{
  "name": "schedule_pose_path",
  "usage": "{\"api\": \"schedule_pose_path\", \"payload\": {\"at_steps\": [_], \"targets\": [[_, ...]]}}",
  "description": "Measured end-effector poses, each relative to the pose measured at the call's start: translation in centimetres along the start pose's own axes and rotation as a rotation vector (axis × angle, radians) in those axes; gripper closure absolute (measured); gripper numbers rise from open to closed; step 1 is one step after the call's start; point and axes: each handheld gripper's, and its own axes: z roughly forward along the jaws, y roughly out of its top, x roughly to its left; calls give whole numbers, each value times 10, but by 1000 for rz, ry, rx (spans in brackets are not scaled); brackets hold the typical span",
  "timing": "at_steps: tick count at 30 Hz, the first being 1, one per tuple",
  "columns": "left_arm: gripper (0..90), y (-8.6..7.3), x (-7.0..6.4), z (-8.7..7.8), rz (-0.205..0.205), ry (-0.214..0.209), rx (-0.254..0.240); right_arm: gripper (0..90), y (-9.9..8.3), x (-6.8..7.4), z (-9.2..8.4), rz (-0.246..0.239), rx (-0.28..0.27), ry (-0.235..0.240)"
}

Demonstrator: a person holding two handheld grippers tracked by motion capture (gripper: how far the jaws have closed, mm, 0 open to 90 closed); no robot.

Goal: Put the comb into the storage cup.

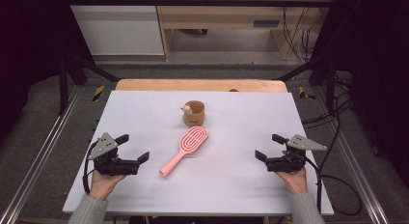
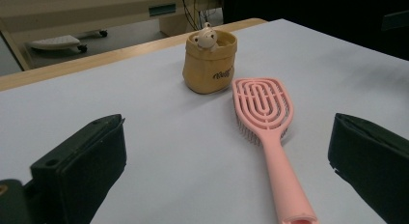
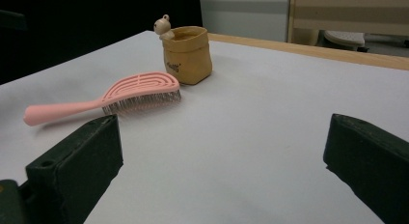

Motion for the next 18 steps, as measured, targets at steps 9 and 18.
{"api": "schedule_pose_path", "payload": {"at_steps": [9,18], "targets": [[0,12,-1,0,8,-1,-3,7,0,0,-1,0,-7,0],[0,23,-4,5,16,2,5,8,0,0,-1,-3,2,-2]]}}
